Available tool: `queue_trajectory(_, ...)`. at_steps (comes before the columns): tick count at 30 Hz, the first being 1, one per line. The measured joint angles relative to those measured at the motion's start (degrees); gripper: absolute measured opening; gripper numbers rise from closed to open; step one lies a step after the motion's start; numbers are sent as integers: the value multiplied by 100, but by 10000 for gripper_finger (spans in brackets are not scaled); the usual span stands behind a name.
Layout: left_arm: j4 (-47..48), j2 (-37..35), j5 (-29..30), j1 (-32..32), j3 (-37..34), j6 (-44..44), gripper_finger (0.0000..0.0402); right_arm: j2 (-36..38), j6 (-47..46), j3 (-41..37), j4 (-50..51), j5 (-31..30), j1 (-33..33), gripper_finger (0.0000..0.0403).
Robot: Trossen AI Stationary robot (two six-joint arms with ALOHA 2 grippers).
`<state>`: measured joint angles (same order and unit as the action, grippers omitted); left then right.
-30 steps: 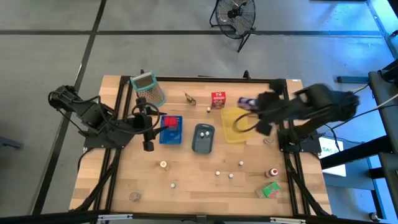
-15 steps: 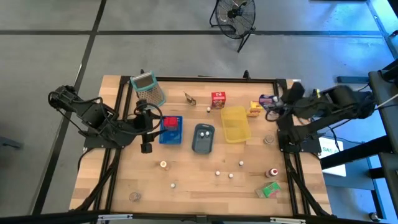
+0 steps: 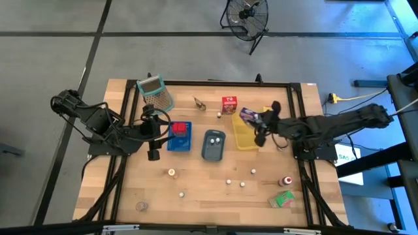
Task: Pick & Place Kitchen Items
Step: Put the blue cereal box into the yellow bin
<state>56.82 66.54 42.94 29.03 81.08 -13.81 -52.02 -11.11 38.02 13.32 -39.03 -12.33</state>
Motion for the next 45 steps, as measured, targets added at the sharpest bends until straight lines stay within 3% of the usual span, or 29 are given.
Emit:
queue_trajectory(4,37,0,-1,0,0,-2,201,-385,47,-840,-2516,2,281,151)
queue_trajectory(6,48,0,-1,0,0,-2,202,-592,125,-1080,-3116,20,346,151)
queue_trajectory(19,97,0,-12,0,-2,-1,202,-1810,11,-1169,-3868,-442,181,151)
queue_trajectory(27,96,0,-19,0,-2,0,202,-1857,214,-1169,-3837,-872,139,151)
queue_trajectory(32,96,0,-20,0,-4,-26,201,-1859,-342,-1169,-3755,-1229,139,151)
queue_trajectory(37,95,41,-21,0,-4,-50,202,-1964,-646,-1165,-3784,-1198,134,151)
queue_trajectory(45,96,324,-73,0,-7,-37,202,-2517,-1058,-1165,-4002,-1450,132,151)
